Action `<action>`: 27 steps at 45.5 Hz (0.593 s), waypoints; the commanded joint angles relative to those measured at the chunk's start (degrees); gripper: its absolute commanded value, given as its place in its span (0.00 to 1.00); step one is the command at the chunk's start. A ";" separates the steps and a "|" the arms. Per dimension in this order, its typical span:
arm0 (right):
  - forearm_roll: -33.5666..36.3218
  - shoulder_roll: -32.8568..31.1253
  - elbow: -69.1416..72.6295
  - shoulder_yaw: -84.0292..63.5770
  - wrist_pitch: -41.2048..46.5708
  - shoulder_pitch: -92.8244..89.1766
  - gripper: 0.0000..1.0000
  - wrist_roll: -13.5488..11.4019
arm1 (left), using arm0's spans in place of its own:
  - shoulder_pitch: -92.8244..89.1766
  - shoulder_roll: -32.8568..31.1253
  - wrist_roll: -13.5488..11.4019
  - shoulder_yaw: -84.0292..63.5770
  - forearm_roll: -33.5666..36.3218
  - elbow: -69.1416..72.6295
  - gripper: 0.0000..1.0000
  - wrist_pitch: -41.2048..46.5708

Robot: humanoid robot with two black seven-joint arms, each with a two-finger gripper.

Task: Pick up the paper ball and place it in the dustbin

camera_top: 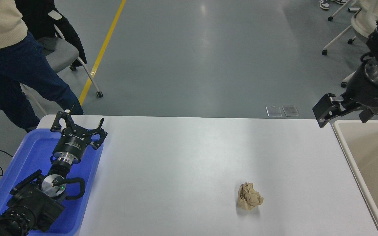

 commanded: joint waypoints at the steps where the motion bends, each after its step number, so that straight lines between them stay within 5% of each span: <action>1: 0.00 0.03 0.00 -0.04 0.00 -0.03 1.00 -0.07 | 0.00 0.00 0.08 0.00 0.01 0.00 1.00 0.00; 27: 0.00 0.20 0.00 -0.04 0.00 0.14 1.00 0.02 | 0.00 0.00 0.16 0.00 -0.08 0.00 1.00 0.00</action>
